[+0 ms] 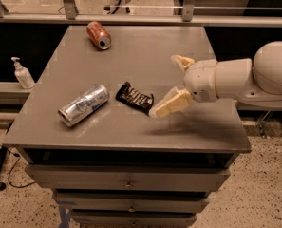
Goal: Move rxbar chocolate near redbull can
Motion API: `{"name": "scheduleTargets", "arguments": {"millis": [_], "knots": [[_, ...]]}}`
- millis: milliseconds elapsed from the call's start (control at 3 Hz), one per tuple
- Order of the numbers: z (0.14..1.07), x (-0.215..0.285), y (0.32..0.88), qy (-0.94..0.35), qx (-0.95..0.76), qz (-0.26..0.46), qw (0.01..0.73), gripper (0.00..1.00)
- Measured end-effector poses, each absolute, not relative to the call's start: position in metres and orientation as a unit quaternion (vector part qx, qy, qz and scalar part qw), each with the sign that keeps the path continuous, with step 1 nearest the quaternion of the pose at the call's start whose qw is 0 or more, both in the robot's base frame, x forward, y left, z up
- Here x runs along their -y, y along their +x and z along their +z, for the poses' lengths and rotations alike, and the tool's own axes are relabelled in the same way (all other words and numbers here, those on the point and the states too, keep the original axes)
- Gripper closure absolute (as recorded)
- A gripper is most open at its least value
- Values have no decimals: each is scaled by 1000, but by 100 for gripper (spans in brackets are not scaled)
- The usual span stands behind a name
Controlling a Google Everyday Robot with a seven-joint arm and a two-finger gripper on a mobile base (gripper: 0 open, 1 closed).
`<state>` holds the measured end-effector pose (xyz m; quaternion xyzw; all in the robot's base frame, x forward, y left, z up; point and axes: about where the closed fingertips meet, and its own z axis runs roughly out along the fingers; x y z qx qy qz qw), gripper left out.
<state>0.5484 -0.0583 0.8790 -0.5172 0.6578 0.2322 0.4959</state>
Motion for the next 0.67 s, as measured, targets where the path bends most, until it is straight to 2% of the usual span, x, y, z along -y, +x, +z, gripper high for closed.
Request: {"name": "scheduleTargets", "arguments": {"millis": [333, 667], "knots": [[908, 131, 572, -459, -654, 223, 558, 0], [925, 140, 578, -452, -648, 216, 574, 0]]}}
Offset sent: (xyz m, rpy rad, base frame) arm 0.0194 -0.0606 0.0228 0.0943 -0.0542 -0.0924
